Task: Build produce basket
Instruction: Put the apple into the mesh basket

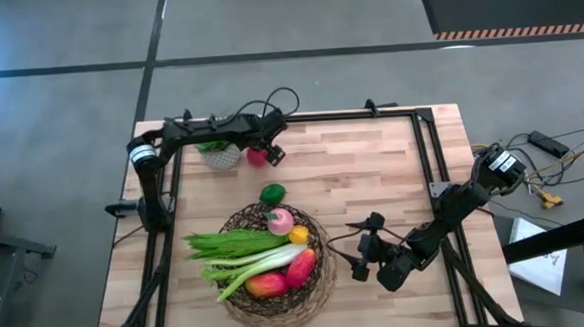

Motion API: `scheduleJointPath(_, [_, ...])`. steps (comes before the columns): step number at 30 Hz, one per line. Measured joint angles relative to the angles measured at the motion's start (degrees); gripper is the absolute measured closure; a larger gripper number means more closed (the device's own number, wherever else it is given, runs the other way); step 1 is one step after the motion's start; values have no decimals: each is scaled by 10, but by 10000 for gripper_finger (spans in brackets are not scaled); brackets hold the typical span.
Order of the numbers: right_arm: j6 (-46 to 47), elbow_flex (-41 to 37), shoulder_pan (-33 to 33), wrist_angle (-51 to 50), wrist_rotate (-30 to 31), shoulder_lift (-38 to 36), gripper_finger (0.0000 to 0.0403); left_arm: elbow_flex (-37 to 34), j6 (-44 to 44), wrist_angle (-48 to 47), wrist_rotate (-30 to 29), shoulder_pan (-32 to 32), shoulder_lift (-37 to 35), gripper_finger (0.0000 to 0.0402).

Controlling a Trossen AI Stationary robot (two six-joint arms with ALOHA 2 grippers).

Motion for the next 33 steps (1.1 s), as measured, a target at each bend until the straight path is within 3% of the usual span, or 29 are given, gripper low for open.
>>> scheduleJointPath(13, [0, 0, 0, 0, 0, 0, 19, -31, 90, -15, 4, -9, 0, 68])
scheduleJointPath(17, [0, 0, 0, 0, 0, 0, 19, -24, 93, -49, 19, -17, 0, 87])
scheduleJointPath(23, [0, 0, 0, 0, 0, 0, 19, -18, 92, -93, 46, -34, -1, 162])
scheduleJointPath(33, [0, 0, 0, 0, 0, 0, 19, -12, 92, -125, 47, -57, -5, 342])
